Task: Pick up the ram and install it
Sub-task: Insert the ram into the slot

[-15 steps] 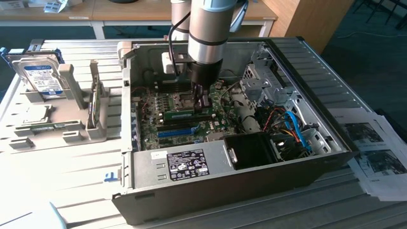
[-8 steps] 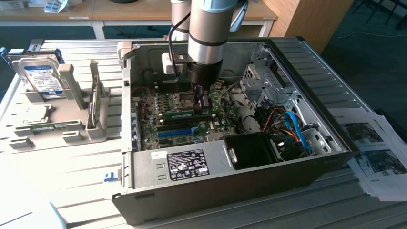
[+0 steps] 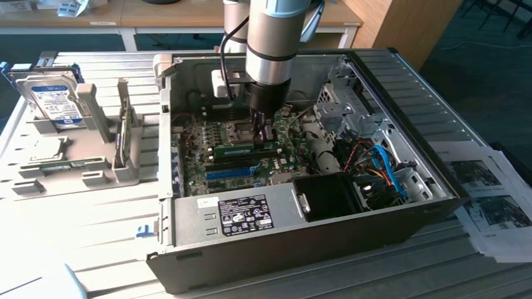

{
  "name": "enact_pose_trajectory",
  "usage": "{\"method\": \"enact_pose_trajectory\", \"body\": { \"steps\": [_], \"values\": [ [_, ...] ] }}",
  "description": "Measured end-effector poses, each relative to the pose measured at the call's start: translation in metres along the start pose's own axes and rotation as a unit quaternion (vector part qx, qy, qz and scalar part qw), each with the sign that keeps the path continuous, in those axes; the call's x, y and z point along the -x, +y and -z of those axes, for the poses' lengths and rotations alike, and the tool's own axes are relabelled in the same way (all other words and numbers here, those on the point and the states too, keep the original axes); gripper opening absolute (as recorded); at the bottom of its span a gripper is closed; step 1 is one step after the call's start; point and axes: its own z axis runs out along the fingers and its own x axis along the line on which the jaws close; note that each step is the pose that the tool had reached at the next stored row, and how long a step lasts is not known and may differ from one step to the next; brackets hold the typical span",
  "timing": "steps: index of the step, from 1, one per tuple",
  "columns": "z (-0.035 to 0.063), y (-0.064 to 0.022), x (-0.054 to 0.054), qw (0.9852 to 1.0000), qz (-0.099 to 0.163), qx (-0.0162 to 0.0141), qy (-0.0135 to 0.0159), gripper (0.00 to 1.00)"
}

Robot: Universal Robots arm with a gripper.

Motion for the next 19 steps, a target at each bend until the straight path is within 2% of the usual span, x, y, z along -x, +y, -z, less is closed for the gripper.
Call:
{"method": "enact_pose_trajectory", "body": {
  "steps": [19],
  "values": [
    [-0.0014,0.0000,0.0008,1.0000,0.000,0.0000,-0.0001,0.12]
  ]
}}
